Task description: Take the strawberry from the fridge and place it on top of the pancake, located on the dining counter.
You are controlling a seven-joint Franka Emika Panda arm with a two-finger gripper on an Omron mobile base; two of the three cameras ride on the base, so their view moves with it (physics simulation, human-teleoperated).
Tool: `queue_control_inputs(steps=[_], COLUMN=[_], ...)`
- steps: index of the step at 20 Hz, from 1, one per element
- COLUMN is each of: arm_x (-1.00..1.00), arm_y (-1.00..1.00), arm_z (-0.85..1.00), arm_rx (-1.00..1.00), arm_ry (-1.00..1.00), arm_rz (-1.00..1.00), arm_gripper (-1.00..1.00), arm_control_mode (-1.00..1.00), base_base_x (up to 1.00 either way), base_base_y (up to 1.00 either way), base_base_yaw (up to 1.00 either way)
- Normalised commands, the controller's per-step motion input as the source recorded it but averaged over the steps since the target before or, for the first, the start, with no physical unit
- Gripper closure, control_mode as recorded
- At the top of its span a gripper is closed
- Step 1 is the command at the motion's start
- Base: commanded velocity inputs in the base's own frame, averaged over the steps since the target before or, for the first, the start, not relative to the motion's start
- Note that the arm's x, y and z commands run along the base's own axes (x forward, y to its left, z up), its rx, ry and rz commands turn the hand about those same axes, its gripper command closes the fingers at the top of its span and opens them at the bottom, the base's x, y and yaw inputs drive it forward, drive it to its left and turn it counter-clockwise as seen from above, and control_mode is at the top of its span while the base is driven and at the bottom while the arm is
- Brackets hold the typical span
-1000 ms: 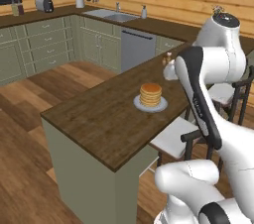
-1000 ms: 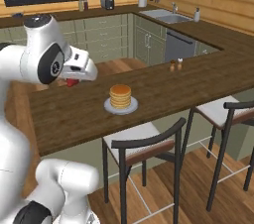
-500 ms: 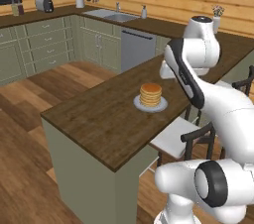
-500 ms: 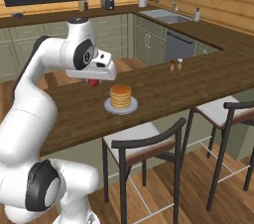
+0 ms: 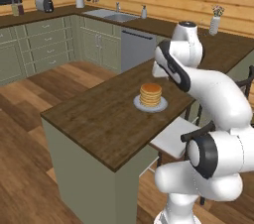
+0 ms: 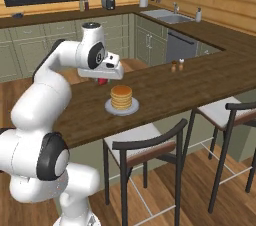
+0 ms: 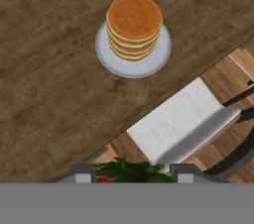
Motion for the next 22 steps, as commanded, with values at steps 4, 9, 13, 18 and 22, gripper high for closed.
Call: queue_control_inputs(steps=[4, 9, 13, 18, 22], arm_x=[0.63, 0.51, 0.5, 0.47, 0.43], arm_y=[0.0, -0.03, -0.03, -0.02, 0.0], arm_z=[-0.42, -0.35, -0.36, -0.35, -0.3], arm_rx=[0.0, 0.0, 0.0, 0.0, 0.0], arm_ry=[0.0, 0.0, 0.0, 0.0, 0.0], arm_rz=[0.0, 0.0, 0.0, 0.0, 0.0], arm_gripper=[1.0, 1.0, 1.0, 1.0, 1.0], arm_control_mode=[-1.0, -1.0, -1.0, -1.0, -1.0], base_base_x=[0.0, 0.0, 0.0, 0.0, 0.0], base_base_y=[0.0, 0.0, 0.0, 0.0, 0.0], base_base_yaw=[0.0, 0.0, 0.0, 0.0, 0.0])
